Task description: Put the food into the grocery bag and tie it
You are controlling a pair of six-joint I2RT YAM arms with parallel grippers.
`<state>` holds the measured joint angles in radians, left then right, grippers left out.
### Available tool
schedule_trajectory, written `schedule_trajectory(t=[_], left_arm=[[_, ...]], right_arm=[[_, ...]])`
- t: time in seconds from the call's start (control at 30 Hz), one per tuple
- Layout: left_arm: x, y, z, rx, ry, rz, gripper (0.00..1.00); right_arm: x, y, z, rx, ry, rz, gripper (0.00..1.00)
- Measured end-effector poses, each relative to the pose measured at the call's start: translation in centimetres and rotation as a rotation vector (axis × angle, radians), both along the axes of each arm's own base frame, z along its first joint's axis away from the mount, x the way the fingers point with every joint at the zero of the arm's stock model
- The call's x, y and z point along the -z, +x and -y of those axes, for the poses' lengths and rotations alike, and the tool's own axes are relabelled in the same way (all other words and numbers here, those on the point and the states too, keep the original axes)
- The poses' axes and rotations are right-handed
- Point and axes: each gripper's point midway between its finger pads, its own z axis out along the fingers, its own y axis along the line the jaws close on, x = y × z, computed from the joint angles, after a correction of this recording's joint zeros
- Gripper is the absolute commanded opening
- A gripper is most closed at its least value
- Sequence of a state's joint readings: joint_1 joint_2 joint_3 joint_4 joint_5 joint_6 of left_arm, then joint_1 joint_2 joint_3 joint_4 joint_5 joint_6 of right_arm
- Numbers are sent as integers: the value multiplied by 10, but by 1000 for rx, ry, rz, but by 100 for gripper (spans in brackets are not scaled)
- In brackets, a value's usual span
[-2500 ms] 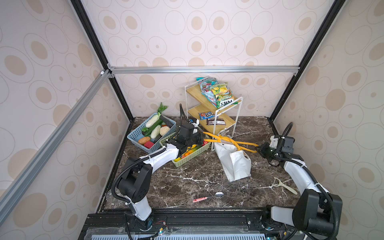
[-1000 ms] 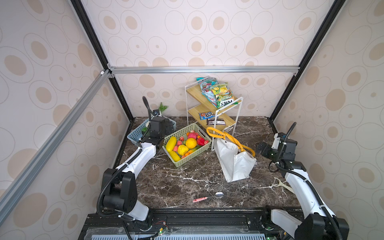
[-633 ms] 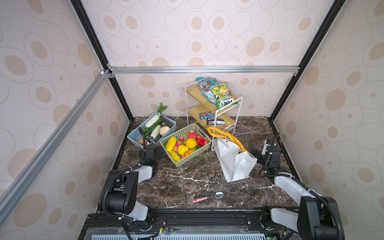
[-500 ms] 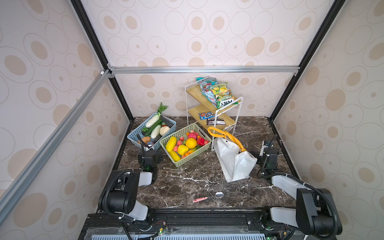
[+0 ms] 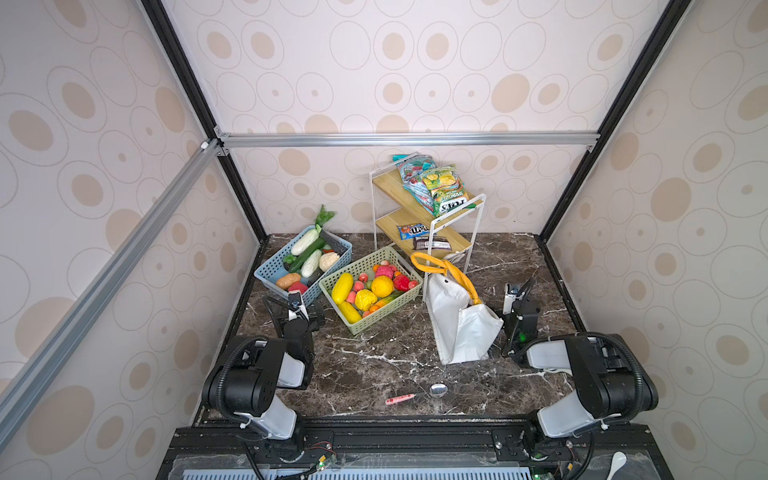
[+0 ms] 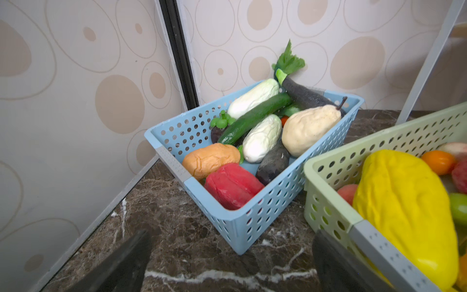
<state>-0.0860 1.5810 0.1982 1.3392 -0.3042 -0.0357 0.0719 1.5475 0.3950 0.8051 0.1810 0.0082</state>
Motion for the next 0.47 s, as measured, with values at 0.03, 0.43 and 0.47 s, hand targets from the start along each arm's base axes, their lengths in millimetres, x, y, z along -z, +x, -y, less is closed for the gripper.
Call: schedule_trajectory(t=[0.03, 0.43, 0.47], left_arm=[[-2, 0, 0, 2, 0, 6, 99], [-7, 2, 1, 15, 0, 27, 99], [-7, 2, 2, 18, 0, 28, 99]], right_arm=[[-1, 1, 1, 4, 0, 5, 100], [-2, 1, 2, 9, -2, 5, 100], [-2, 1, 2, 9, -2, 5, 100]])
